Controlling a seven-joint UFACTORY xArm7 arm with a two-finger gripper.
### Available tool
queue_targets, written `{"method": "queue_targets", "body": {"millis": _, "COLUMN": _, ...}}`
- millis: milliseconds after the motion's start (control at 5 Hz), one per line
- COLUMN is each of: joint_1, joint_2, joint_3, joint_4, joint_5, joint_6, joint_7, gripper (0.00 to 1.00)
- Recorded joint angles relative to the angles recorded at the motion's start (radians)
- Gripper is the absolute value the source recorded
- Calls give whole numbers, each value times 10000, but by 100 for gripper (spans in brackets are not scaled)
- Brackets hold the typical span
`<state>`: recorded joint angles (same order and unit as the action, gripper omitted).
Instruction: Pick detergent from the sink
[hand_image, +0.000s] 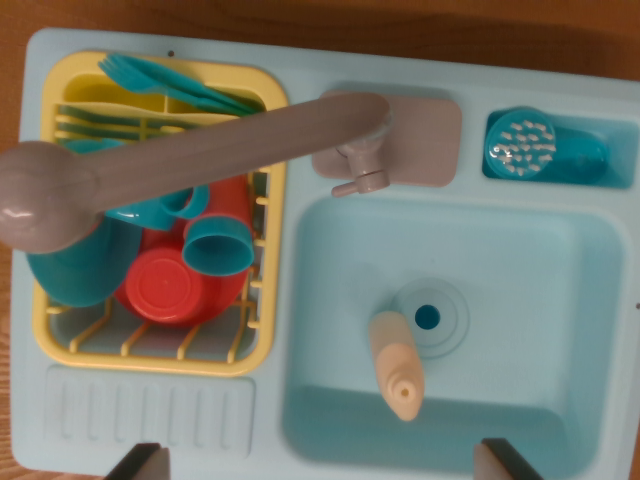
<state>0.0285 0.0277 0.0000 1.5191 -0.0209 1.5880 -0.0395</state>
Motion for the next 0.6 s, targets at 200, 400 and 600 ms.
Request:
{"method": "queue_targets", "body": {"millis": 200, "joint_1": -17, "joint_2": 18, "joint_3": -25, "joint_4": -193, "joint_5": 10, "joint_6": -208, "joint_7": -92, "gripper": 0}}
{"method": "queue_targets", "body": {"millis": 400, "joint_1": -17, "joint_2": 18, "joint_3": -25, "joint_4": -193, "joint_5": 10, "joint_6": -208, "joint_7": -92, "gripper": 0}}
{"method": "queue_targets", "body": {"millis": 600, "joint_1": -38, "joint_2": 40, "joint_3": -58, "joint_4": -442, "joint_5": 22, "joint_6": -478, "joint_7": -210, "gripper": 0}}
